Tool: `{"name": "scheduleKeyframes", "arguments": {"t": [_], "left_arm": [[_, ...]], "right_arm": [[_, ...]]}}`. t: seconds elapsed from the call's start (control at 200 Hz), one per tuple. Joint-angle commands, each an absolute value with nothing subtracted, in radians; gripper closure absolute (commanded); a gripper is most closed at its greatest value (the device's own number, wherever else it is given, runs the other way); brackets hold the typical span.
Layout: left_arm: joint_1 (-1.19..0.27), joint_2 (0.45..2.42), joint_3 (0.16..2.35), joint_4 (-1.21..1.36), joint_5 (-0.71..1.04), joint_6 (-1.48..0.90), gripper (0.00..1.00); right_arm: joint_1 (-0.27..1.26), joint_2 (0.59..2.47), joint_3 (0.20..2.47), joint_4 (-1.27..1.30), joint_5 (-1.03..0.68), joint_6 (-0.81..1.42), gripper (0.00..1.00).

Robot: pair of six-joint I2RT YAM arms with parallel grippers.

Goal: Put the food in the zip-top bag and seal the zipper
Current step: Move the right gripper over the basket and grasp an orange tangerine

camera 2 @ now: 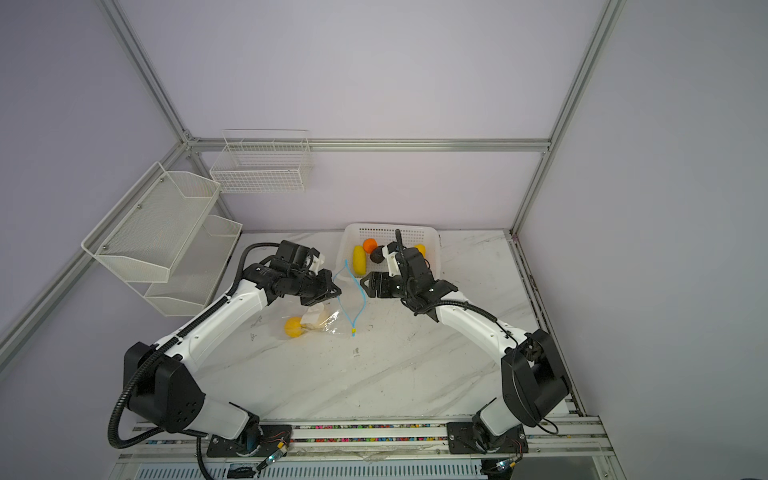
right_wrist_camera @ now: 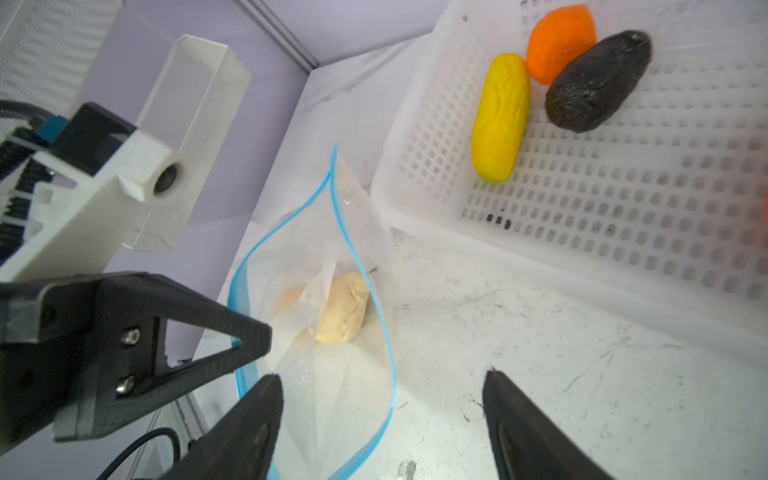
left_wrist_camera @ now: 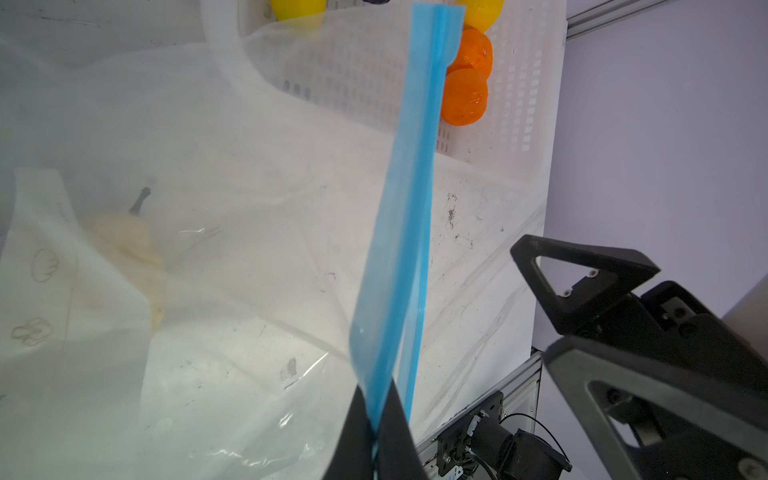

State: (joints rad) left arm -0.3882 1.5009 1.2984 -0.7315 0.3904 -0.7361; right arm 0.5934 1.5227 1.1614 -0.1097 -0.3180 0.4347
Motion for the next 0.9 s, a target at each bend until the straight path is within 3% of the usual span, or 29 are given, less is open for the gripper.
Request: {"name": "scheduleKeyframes", "arguments": {"t": [0.0,0.23,0.51,0.895], "left_arm": [[-0.384,1.506,1.345,-0.749,0.380,-0.699,1.00],[-0.381,1.525,1.383,-0.781,0.369,-0.686,1.00],[-0.382,1.539,1.390,-0.789,0.368,-0.686,1.00],[-0.381,1.539,1.395,-0.810,0.370,-0.667,1.00]], "right_arm": [[0.568,1.548,1.229,-0.166,-0.238,0.367,0.22],[0.485,1.673,1.353,-0.264,-0.154,0.329,0.23],[0.470,1.926,1.612,-0.501,0.294,0.202,0.24],[0.450,2.122,1.804,-0.642,0.300,0.186,0.17]]}}
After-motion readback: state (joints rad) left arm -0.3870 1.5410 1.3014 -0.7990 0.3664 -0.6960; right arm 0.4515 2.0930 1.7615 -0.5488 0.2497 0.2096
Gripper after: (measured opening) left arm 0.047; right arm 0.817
